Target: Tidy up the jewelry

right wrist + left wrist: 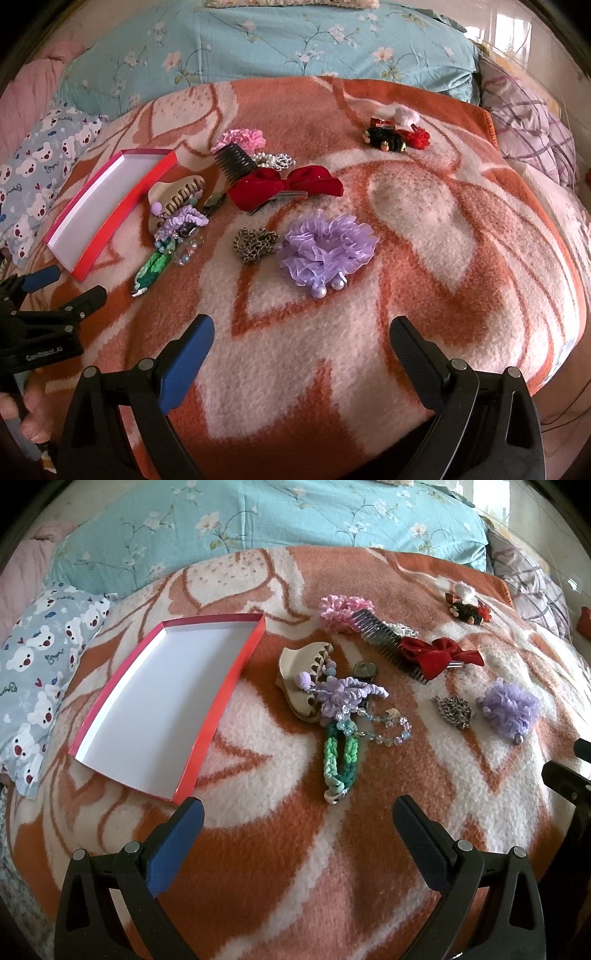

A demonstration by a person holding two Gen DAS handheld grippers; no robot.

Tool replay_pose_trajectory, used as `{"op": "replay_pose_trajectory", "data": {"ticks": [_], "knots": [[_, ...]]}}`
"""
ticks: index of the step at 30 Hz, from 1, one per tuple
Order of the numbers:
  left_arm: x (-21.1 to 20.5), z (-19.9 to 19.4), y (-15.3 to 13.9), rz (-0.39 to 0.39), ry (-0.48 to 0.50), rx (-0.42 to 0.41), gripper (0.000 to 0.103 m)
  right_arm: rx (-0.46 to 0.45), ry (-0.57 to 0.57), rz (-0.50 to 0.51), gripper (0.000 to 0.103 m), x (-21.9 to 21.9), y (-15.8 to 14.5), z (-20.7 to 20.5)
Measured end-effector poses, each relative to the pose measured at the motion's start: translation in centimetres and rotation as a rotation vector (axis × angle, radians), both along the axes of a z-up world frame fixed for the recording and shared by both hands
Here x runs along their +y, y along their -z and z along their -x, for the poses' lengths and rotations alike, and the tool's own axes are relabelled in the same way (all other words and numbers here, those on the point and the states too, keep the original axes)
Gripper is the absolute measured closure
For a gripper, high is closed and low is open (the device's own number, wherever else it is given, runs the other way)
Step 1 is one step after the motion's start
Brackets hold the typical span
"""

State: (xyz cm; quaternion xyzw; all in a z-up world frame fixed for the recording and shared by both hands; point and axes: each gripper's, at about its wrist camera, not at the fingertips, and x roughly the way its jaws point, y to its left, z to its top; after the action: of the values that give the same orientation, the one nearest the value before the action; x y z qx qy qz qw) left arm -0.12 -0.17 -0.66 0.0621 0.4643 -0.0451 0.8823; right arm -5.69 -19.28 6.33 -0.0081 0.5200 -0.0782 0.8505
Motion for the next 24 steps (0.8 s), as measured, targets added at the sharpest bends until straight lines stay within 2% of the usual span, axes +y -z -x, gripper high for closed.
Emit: {"op": "replay_pose_trajectory", "data": {"ticks": [14,20,24], "knots": [[0.3,-2.3,0.1,0.039,0.030,-0.014,0.001,-0.001,0.025,-0.040,0.006,-1.6,0.3,-0.9],[0.8,-4.1,1.1,0.088,0.035,0.025,0.005,0.006,0.035,-0.049,0.006,-2.5,0.8,-2.0],[0.9,-4.9,2.1,0.083,0.041,0.042,0.006,0.006,0.039,-0.055,0.006,-3.0,1.1,-2.5]]}}
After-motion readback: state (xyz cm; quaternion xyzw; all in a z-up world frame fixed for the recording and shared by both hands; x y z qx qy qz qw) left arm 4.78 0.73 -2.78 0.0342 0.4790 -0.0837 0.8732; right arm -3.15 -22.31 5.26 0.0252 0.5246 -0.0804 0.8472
